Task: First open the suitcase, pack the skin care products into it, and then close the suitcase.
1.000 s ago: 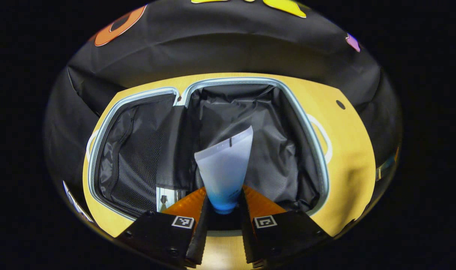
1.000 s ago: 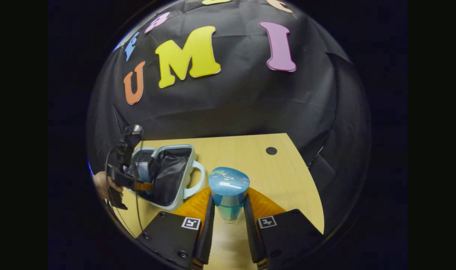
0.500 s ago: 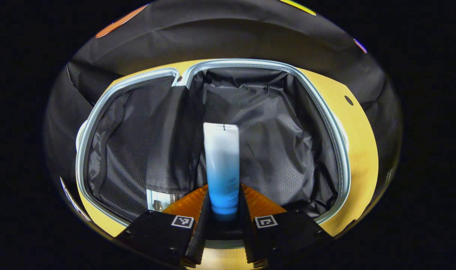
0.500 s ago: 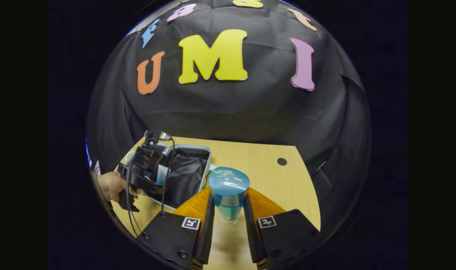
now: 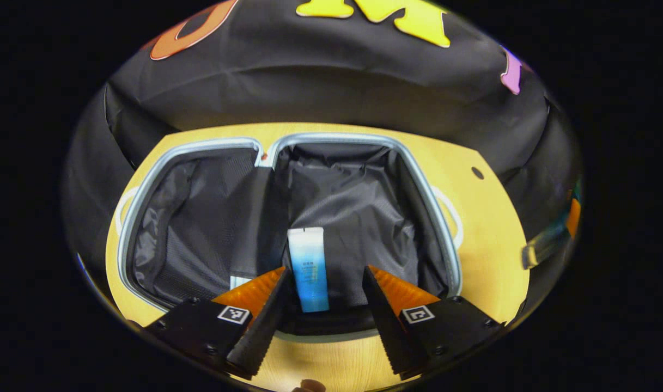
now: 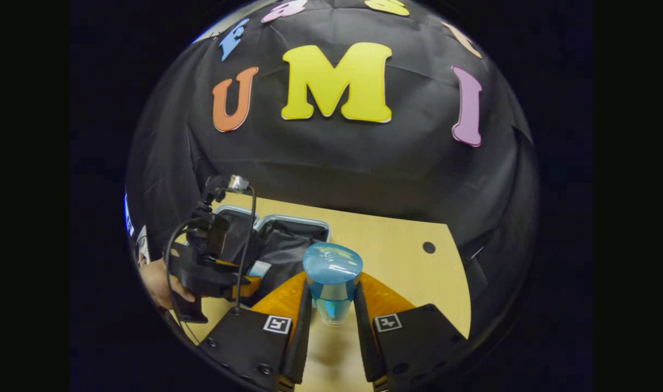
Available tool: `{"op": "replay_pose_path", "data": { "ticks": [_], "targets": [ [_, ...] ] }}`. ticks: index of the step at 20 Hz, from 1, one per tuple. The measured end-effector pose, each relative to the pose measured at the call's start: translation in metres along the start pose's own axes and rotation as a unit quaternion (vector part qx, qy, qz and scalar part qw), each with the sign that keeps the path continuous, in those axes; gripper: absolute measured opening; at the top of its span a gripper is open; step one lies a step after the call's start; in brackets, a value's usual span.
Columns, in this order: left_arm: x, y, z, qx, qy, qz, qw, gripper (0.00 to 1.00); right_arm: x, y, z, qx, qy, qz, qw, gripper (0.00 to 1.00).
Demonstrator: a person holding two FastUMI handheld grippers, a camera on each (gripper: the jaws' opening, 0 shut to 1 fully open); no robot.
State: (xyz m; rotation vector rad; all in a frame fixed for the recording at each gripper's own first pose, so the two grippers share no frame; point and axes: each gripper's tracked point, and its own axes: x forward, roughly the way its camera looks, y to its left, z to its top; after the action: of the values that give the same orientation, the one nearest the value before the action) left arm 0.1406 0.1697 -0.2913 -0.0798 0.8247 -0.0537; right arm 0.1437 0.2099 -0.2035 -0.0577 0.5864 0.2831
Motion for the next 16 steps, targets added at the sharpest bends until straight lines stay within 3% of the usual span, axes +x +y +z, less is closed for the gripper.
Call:
{"op": "replay_pose_path", "data": {
  "ticks": [5,8,9,13,16],
  "targets": [
    [-0.061,0.039,0.011,-0.017,-0.104,0.010,0.994,0.93,0.038,0.050,-0.022,-0.004,0.042,0.032,0.999,0.39],
    [-0.104,0.085,0.007,-0.010,-0.169,0.037,0.985,1.00,0.069,0.075,-0.044,-0.022,0.073,0.036,0.996,0.39],
    [-0.114,0.101,0.005,-0.009,-0.188,0.048,0.981,0.95,0.078,0.083,-0.052,-0.026,0.083,0.038,0.995,0.39],
    [-0.140,0.147,-0.013,-0.036,-0.222,0.073,0.972,0.95,0.108,0.102,-0.083,-0.019,0.130,0.037,0.991,0.39],
    [-0.157,0.175,-0.009,-0.068,-0.266,0.081,0.958,0.95,0.121,0.108,-0.090,-0.020,0.136,0.027,0.990,0.39]
  ]
}}
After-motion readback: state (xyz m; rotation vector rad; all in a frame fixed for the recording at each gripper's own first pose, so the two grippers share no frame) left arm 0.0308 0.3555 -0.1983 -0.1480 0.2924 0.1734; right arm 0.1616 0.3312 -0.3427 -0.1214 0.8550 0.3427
